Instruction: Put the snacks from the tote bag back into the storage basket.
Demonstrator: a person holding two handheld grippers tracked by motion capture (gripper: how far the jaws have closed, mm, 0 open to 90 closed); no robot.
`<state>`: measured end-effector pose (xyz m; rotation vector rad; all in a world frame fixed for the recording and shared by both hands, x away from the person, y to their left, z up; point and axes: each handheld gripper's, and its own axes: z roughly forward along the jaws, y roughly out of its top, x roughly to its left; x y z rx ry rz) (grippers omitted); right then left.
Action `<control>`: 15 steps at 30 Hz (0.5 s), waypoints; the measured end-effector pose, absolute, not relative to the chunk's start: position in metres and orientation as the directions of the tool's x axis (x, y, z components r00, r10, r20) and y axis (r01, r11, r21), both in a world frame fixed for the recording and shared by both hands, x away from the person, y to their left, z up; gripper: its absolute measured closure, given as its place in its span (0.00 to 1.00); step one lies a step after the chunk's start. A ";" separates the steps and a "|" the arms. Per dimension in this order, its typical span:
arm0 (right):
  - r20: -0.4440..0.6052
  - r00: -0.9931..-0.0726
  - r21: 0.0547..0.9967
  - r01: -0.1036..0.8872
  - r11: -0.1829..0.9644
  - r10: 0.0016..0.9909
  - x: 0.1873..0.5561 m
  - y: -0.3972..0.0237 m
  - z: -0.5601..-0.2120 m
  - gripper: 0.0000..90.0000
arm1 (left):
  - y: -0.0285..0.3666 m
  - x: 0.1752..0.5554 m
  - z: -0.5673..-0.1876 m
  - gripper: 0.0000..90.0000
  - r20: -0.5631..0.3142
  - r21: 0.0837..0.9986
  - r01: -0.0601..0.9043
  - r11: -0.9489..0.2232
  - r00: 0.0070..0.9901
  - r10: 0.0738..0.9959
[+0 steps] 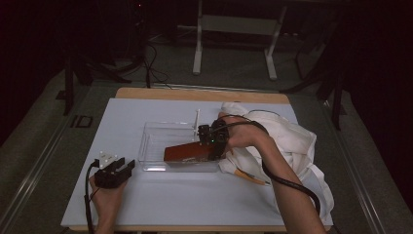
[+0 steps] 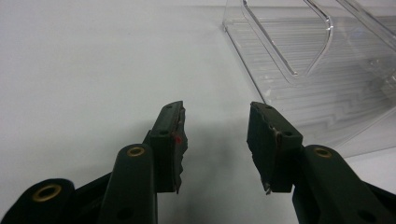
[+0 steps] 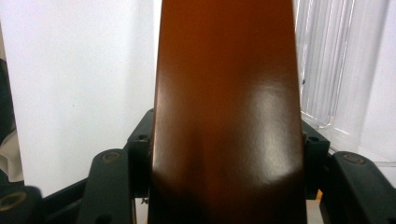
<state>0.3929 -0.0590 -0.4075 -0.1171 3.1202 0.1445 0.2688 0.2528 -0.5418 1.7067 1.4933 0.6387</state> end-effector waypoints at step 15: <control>-0.018 -0.996 0.096 -0.089 0.991 -0.088 0.391 -0.047 -0.409 0.45 | 0.253 0.269 -0.542 0.63 -0.113 0.806 0.592 -0.021 0.189 0.976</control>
